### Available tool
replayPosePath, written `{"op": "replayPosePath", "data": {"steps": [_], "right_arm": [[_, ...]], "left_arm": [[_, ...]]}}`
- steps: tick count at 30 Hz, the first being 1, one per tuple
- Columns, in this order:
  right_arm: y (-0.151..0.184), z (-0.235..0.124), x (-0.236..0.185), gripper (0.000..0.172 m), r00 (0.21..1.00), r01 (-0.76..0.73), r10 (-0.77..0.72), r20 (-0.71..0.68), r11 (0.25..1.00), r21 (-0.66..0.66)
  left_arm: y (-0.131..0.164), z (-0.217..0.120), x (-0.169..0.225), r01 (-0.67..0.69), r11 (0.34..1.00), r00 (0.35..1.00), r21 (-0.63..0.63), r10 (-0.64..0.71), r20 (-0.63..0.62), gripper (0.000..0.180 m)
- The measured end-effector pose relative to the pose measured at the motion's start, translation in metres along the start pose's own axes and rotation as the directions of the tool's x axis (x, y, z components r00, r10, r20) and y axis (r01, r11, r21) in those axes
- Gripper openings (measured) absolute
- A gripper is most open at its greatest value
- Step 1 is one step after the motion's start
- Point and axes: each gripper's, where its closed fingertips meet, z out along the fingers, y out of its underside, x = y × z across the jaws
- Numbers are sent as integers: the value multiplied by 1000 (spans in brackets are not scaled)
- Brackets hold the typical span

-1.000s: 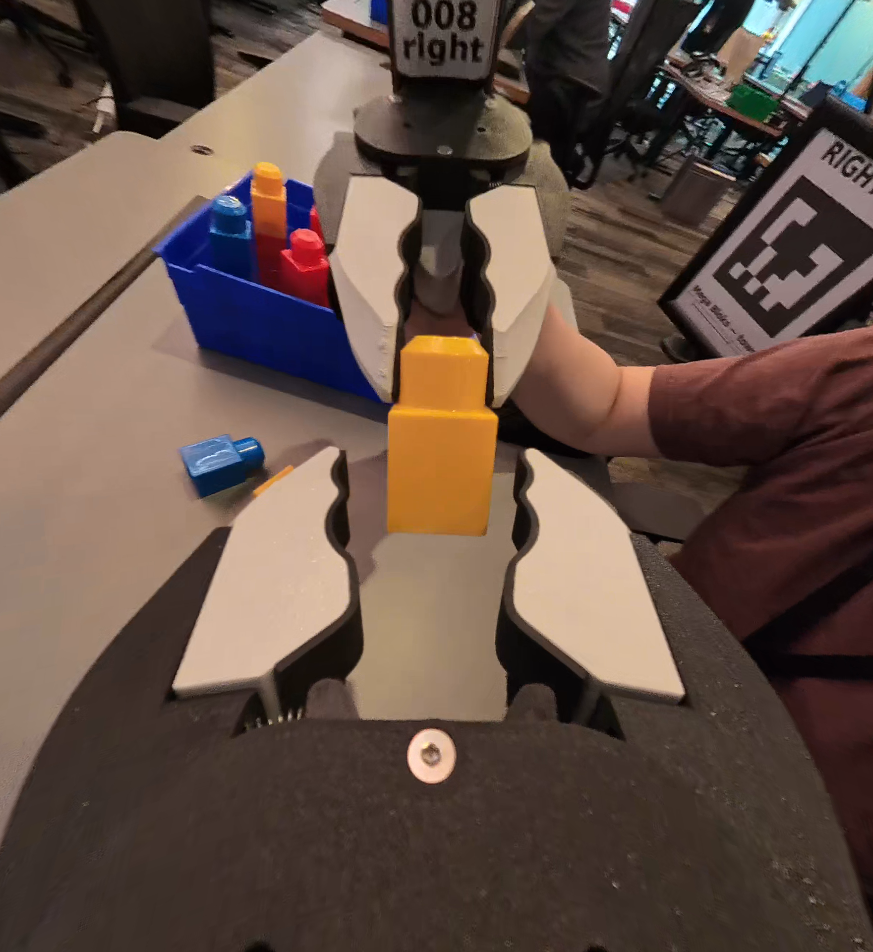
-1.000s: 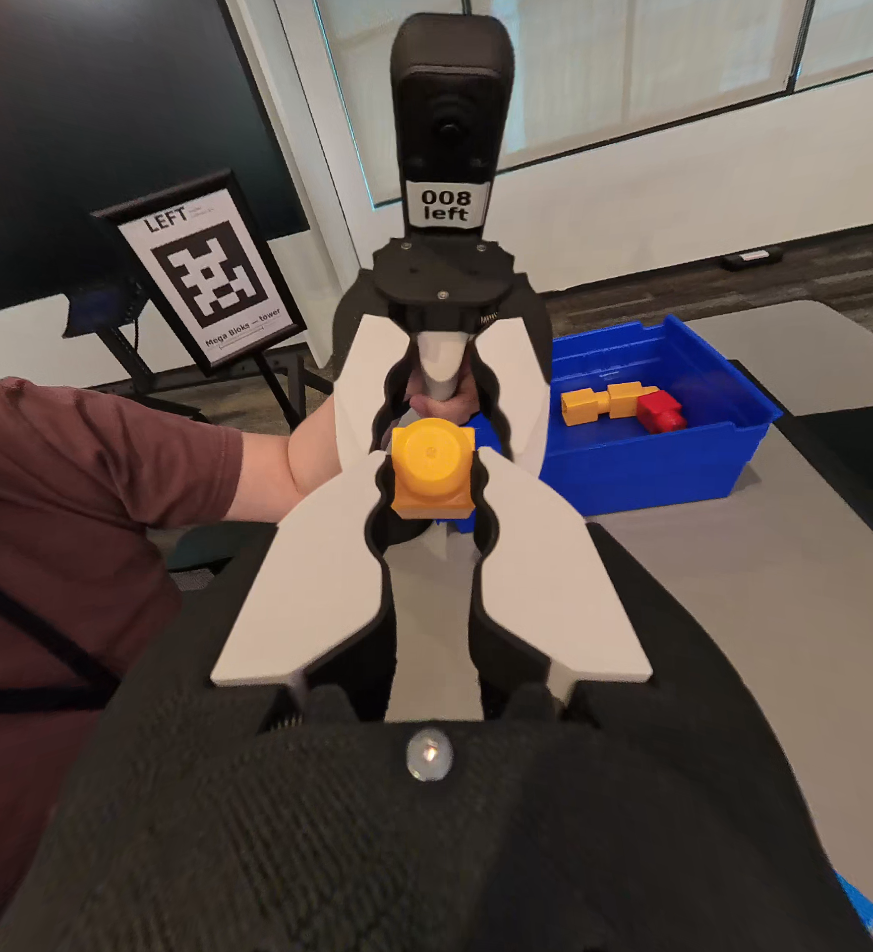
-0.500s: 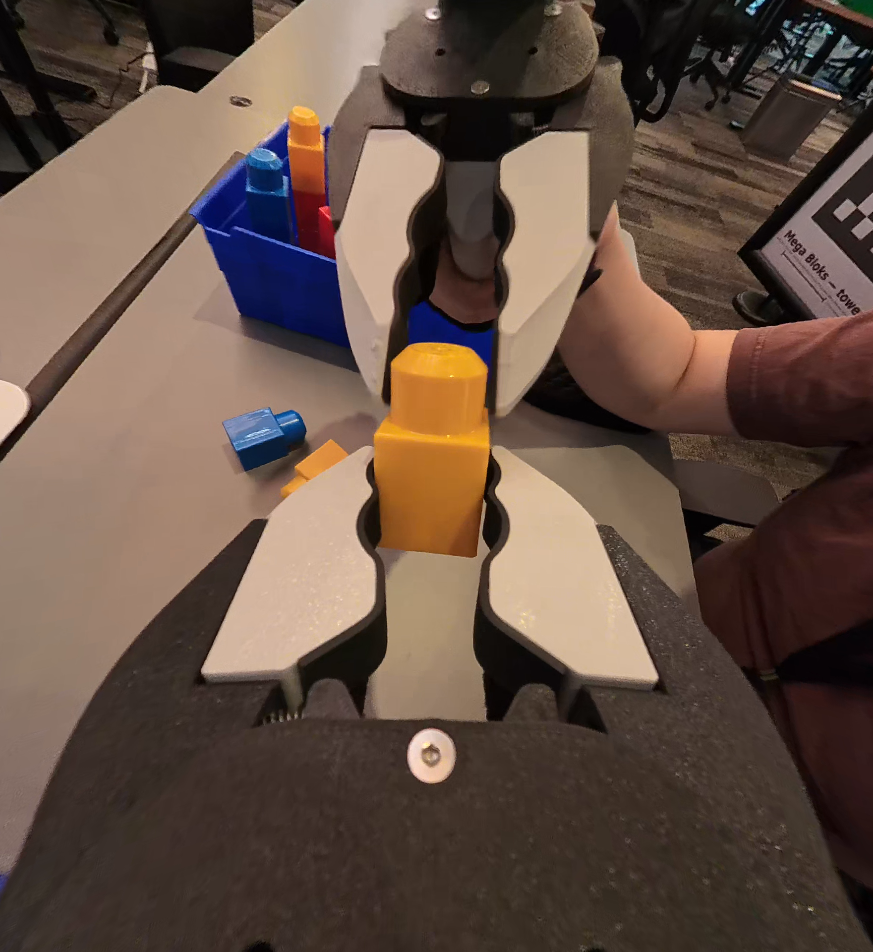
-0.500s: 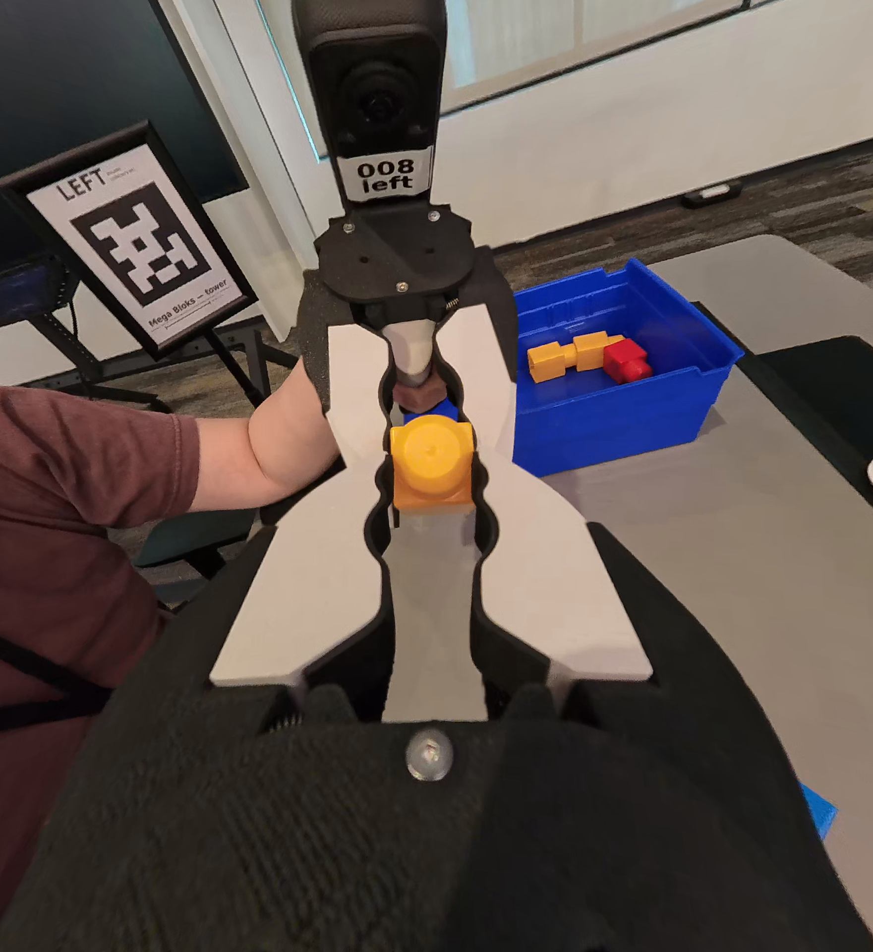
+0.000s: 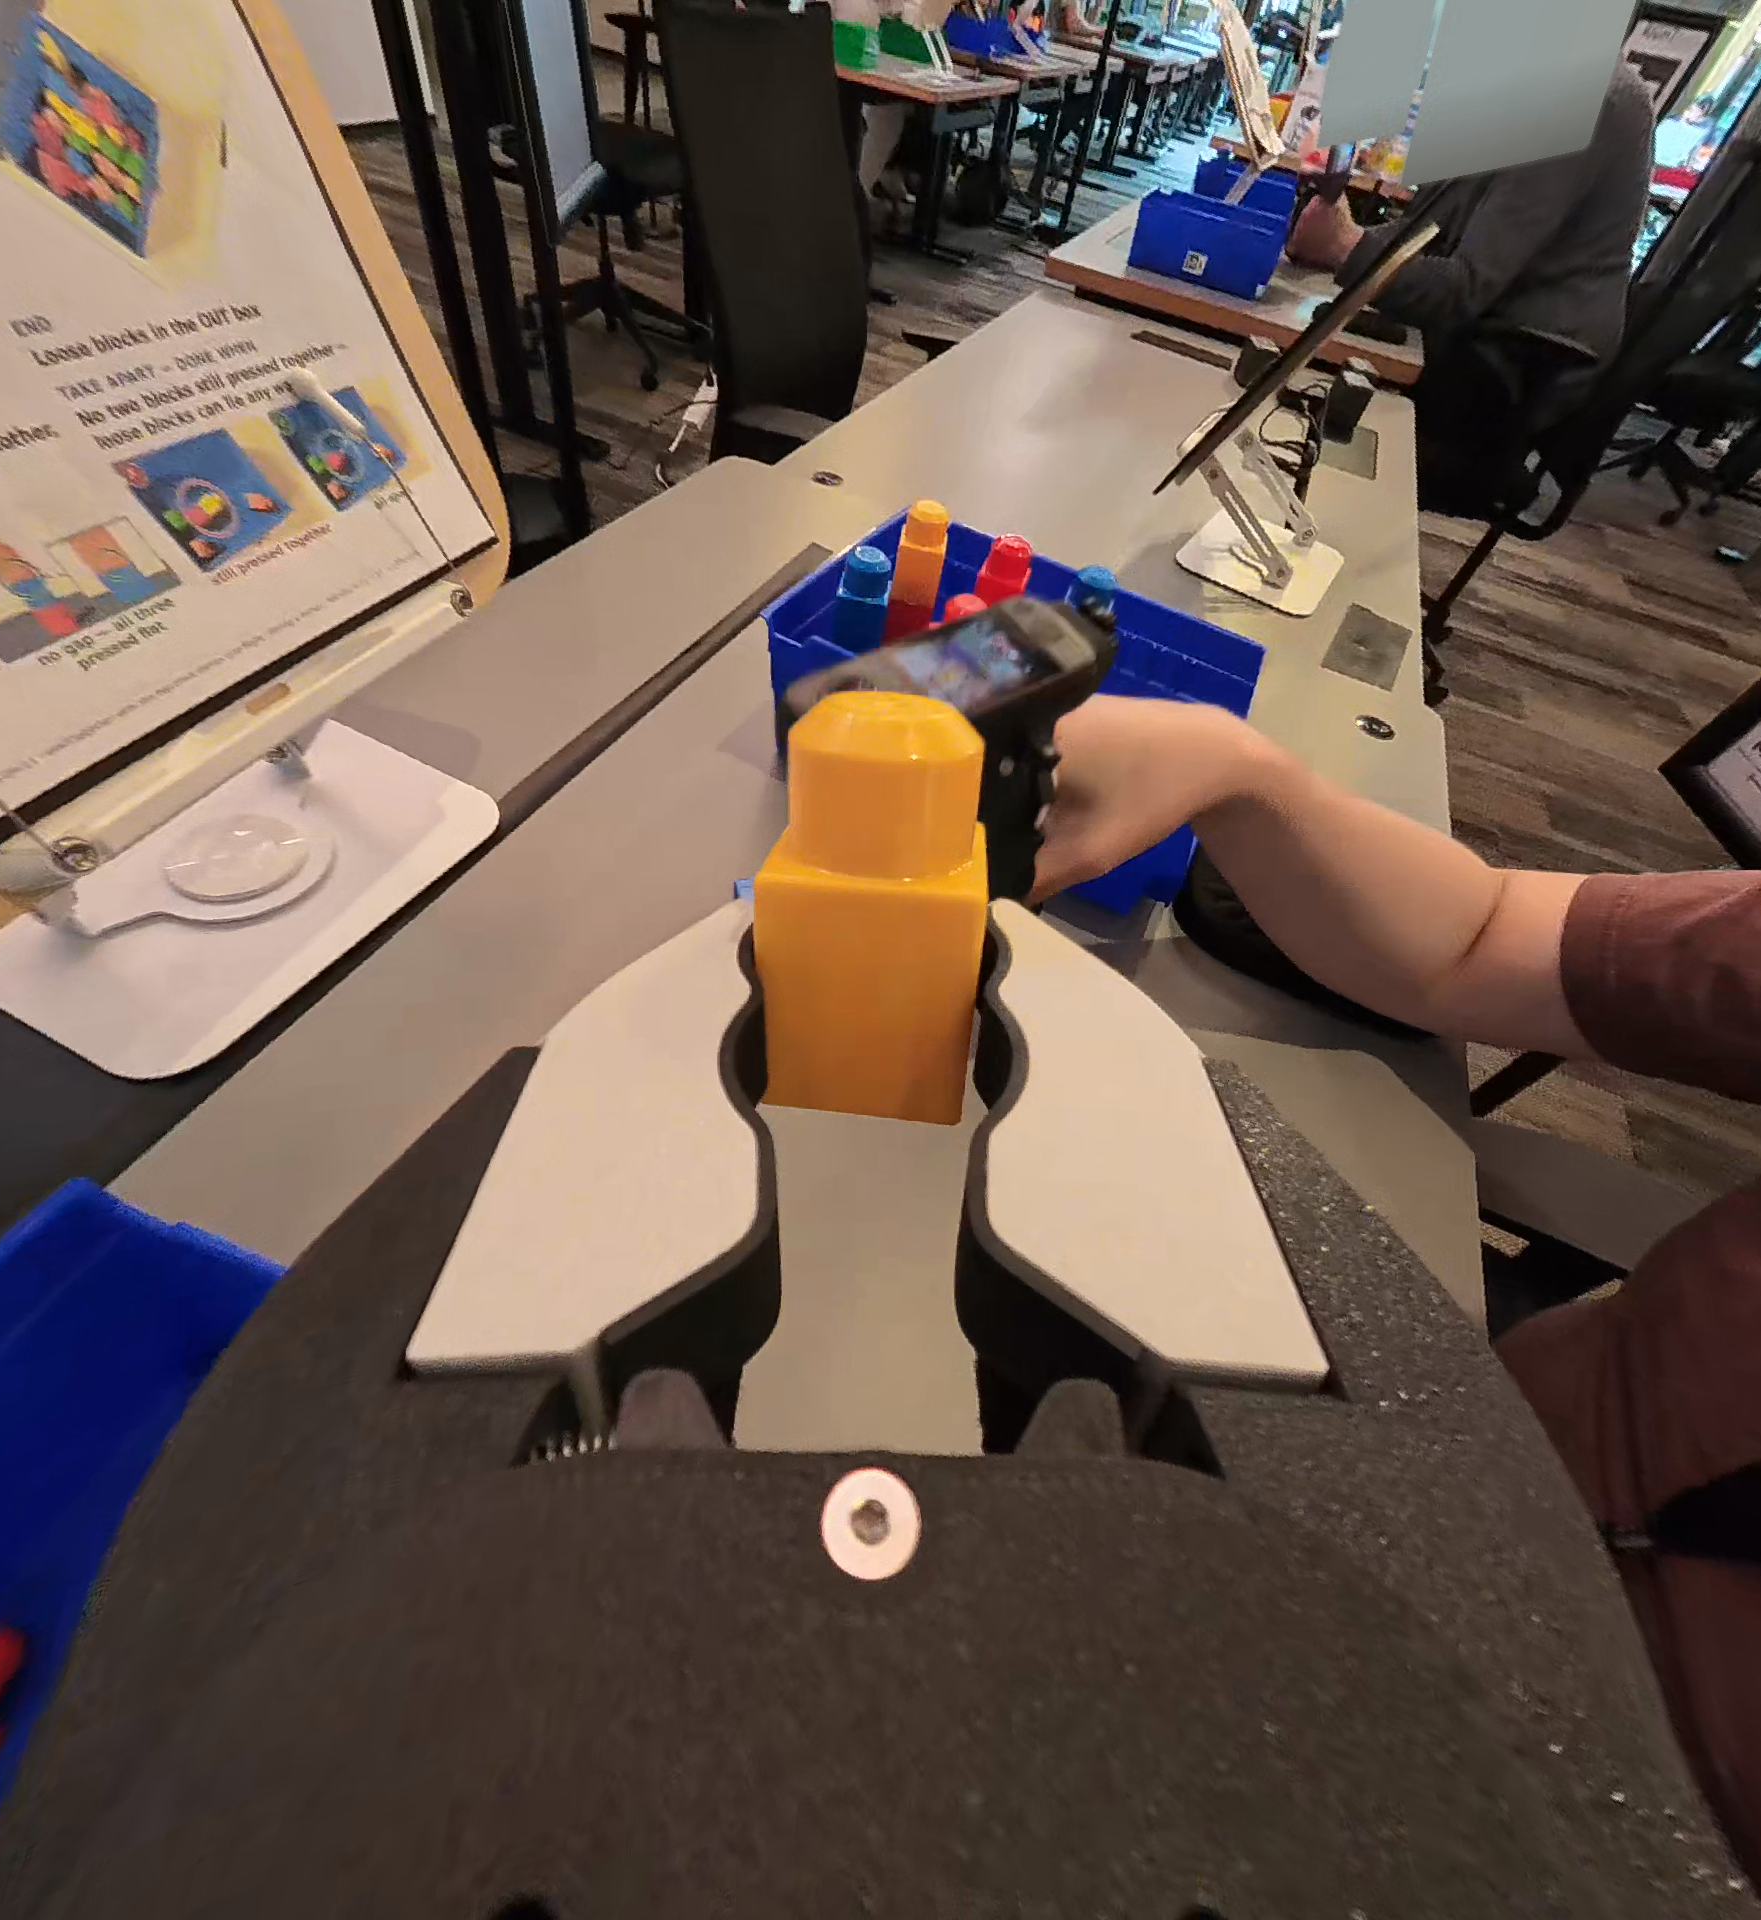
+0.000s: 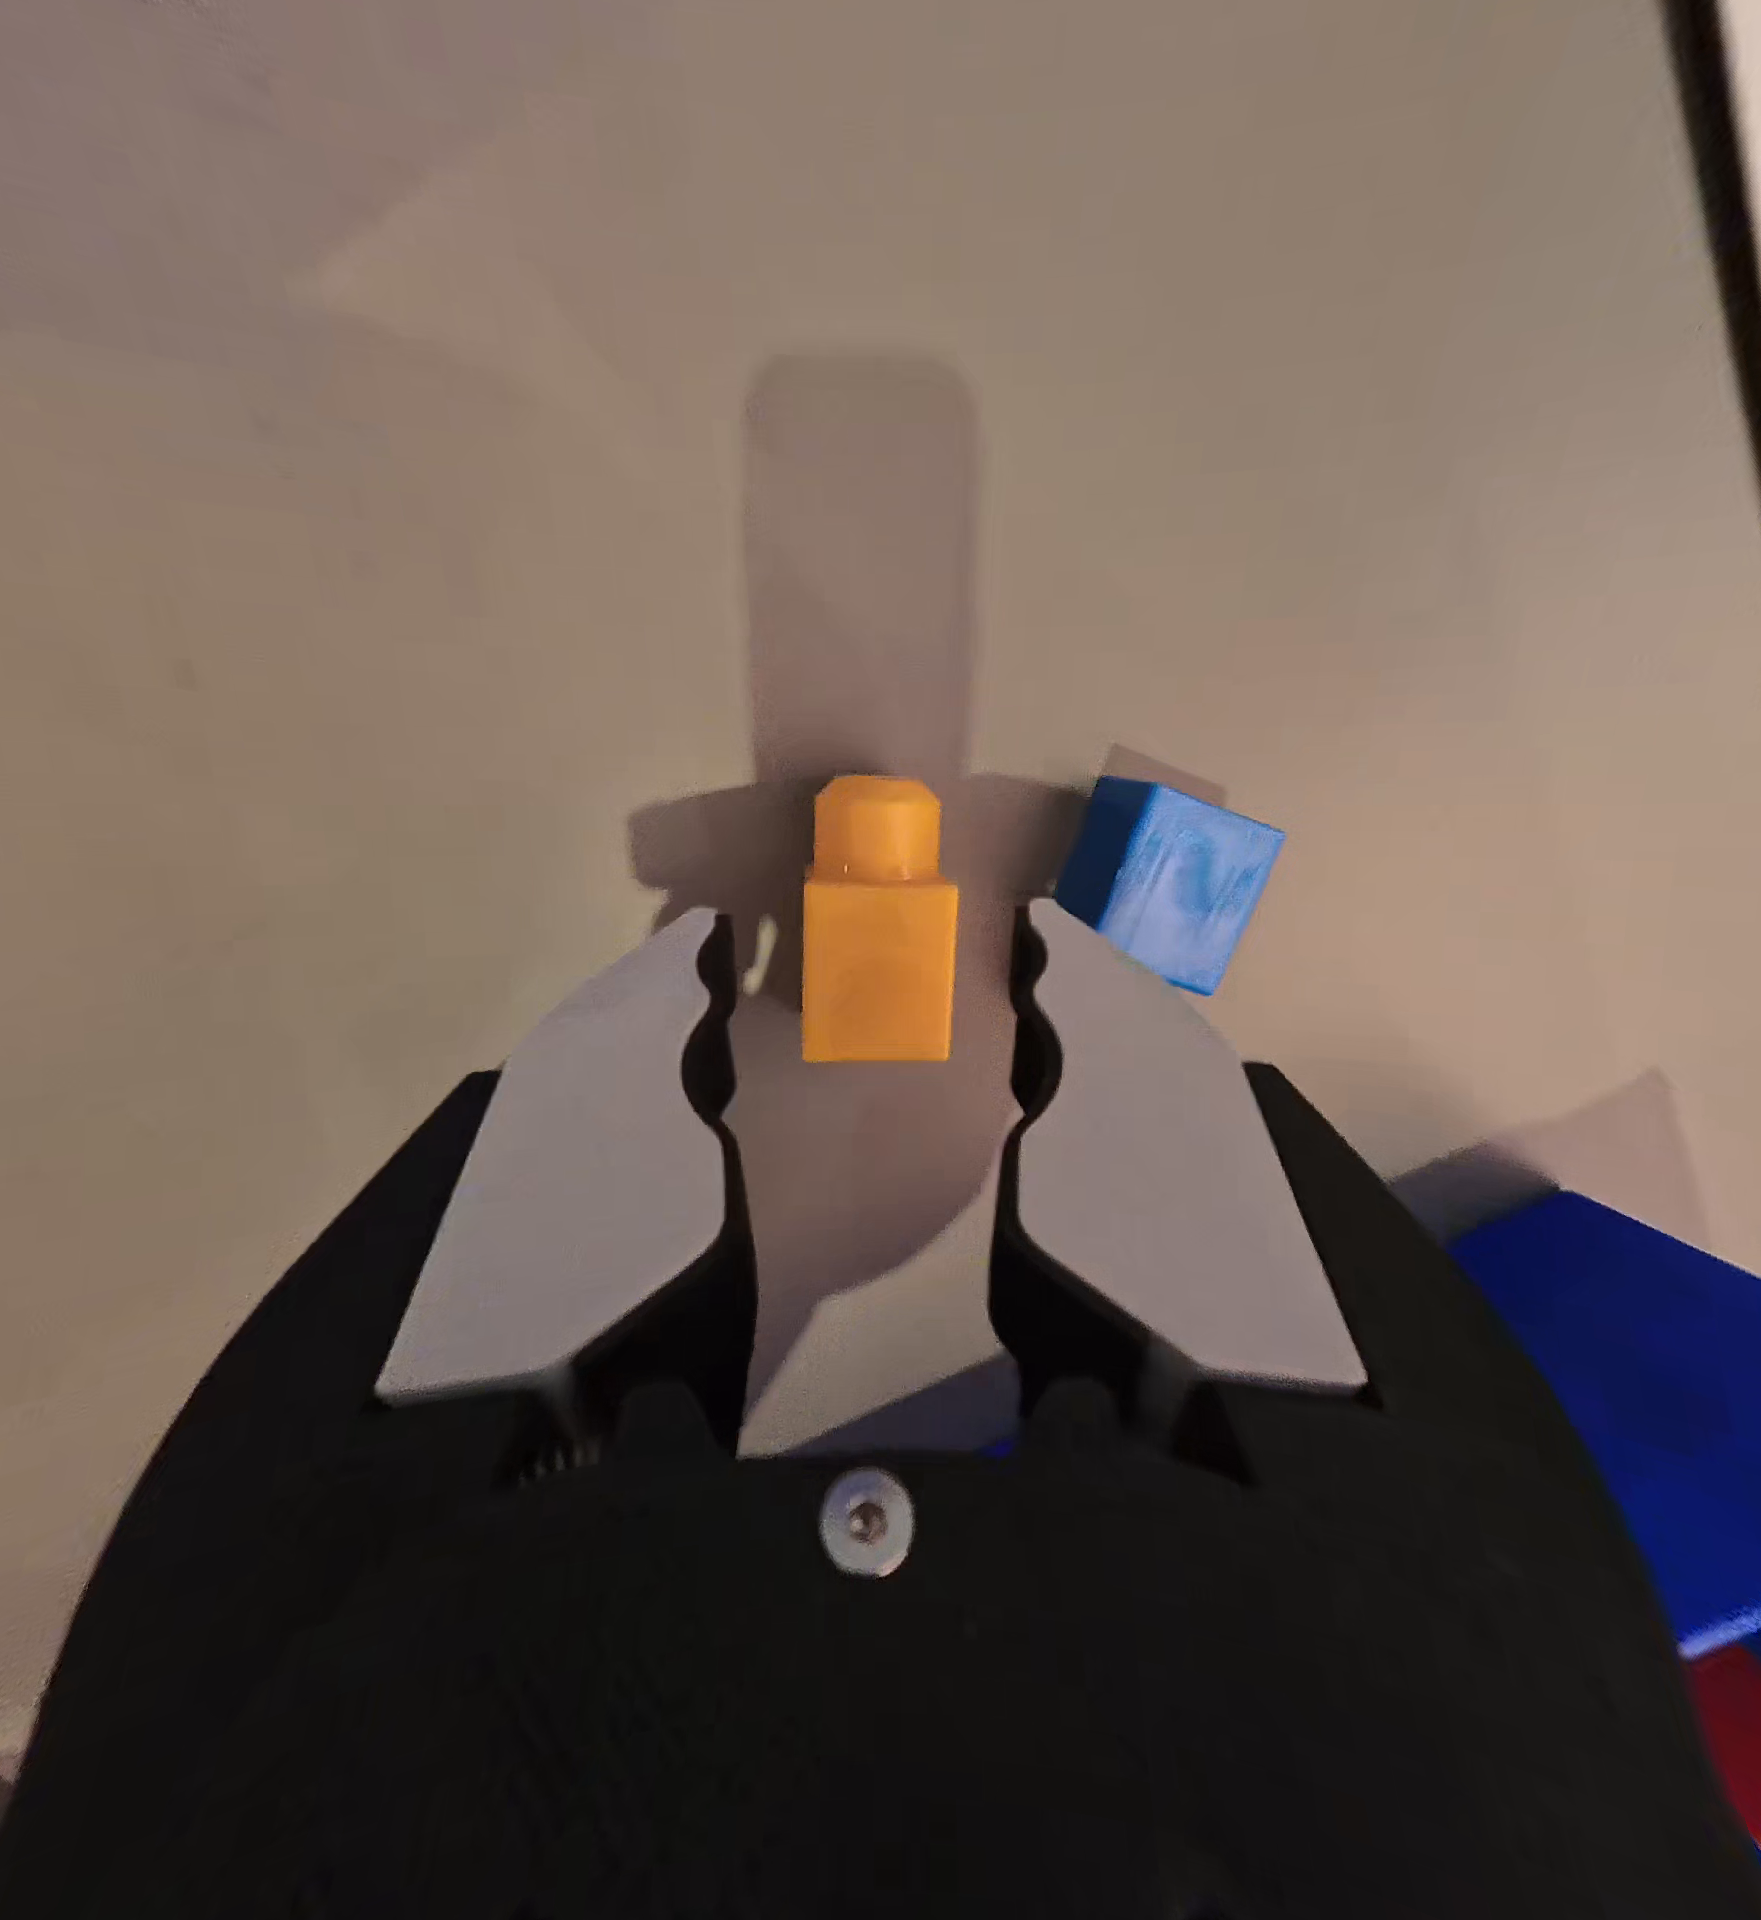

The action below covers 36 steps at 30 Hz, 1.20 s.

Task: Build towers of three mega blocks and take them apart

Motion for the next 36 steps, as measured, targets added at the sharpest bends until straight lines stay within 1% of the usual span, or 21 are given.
{"op": "replayPosePath", "data": {"steps": [4,6,7,9,11,13,15,16,17,18,19,20,21,22,23,24,25,28,31,34,36], "right_arm": [[9,18,8,57,997,14,-20,-71,996,-93],[16,25,7,58,998,13,-22,-62,990,-139],[20,28,5,56,999,11,-18,-43,987,-160],[20,30,-2,37,1000,10,-5,27,988,-156],[7,20,-12,37,993,-25,32,114,998,-65],[-17,-4,-16,37,981,-87,68,184,992,97],[-40,-41,-17,37,964,-158,85,251,945,286],[-52,-63,-15,37,957,-189,78,279,899,395],[-65,-90,-14,37,951,-214,55,305,829,516],[-76,-120,-15,37,944,-231,10,329,731,642],[-86,-155,-16,37,938,-249,-49,343,596,764],[-91,-191,-17,36,931,-280,-95,352,435,856],[-91,-223,-17,36,920,-325,-128,370,275,905],[-88,-249,-18,36,903,-376,-167,395,135,917],[-84,-268,-21,36,880,-425,-219,421,34,905],[-81,-279,-25,36,854,-467,-270,445,-17,884],[-80,-282,-29,36,829,-498,-309,467,-29,866],[-85,-277,-40,36,791,-528,-372,485,-18,849],[-93,-261,-45,36,804,-499,-353,479,38,866],[-97,-254,-55,36,807,-462,-374,457,81,883],[-99,-251,-57,36,827,-431,-360,433,88,898]], "left_arm": [[-2,-7,3,-10,1000,1000,8,10,-8,36],[-1,-5,5,-18,1000,1000,0,18,-14,36],[-1,-4,5,-21,1000,1000,-3,21,-15,36],[1,-1,6,-24,1000,1000,-17,24,-21,36],[2,2,3,-26,999,1000,-23,26,-9,36],[-2,3,1,-23,1000,1000,4,23,-1,36],[-8,5,6,-10,999,1000,42,11,-29,36],[-11,6,9,-5,998,999,58,7,-49,36],[-14,9,12,-2,997,998,81,7,-63,36],[-18,12,16,-1,994,997,107,9,-81,36],[-21,17,22,1,992,994,125,13,-108,36],[-20,23,28,-2,993,990,122,19,-138,36],[-16,32,33,-16,995,987,99,32,-160,36],[-12,41,37,-36,996,985,83,49,-167,36],[-9,51,40,-55,996,983,72,67,-171,36],[-6,60,45,-65,996,981,61,75,-178,36],[-2,70,49,-67,997,980,48,75,-186,36],[3,89,58,-70,997,976,38,76,-205,36],[0,93,67,-52,997,969,66,66,-238,36],[-8,89,69,-2,995,966,103,29,-257,36],[-14,84,69,30,991,962,130,7,-272,36]]}}
